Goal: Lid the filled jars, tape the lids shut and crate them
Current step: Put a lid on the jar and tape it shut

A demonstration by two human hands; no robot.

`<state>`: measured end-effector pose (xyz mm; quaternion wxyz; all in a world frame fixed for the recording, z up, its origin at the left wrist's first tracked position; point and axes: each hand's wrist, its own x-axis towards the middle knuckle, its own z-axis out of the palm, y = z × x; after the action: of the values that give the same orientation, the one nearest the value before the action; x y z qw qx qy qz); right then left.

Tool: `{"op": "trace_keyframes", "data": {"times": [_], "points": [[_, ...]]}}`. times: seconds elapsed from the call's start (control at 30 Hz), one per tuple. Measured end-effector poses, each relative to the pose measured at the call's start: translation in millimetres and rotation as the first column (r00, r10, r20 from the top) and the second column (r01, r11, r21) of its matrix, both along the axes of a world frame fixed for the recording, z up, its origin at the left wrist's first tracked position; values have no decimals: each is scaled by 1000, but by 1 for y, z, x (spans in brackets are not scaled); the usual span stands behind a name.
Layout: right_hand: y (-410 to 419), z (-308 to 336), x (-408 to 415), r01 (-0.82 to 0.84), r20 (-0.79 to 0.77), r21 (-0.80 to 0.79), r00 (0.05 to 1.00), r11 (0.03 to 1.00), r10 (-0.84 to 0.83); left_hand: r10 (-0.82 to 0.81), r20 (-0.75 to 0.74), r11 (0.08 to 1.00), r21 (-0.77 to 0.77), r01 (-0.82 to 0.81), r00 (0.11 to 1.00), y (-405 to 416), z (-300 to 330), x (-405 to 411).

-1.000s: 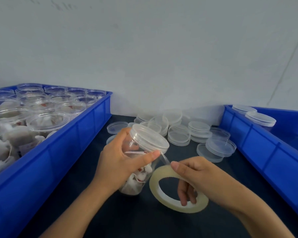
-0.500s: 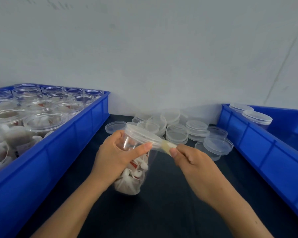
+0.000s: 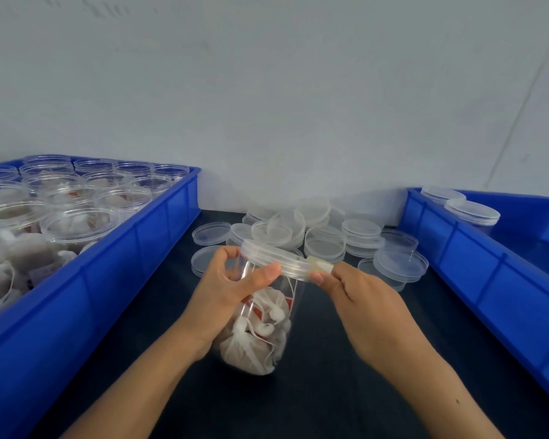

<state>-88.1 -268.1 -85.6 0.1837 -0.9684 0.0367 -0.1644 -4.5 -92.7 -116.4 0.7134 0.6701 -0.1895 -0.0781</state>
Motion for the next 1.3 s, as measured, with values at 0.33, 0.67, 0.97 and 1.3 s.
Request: {"op": "trace_keyframes", "data": {"times": [0.33, 0.67, 0.97, 1.3], "points": [[13, -8, 0, 142, 123, -71, 984, 987, -132, -72, 99, 997, -1, 73, 992, -2, -4, -7], [27, -11, -2, 163, 137, 218, 971, 962, -195, 87, 285, 996, -5, -90, 955, -8, -13, -17], [29, -14, -3, 23, 121, 280, 991, 960, -59, 136, 387, 991, -39, -132, 912, -17, -14, -7], [7, 9, -11, -59, 49, -71, 997, 996, 63, 194, 310, 981, -69, -181, 931, -9, -9, 1]]}}
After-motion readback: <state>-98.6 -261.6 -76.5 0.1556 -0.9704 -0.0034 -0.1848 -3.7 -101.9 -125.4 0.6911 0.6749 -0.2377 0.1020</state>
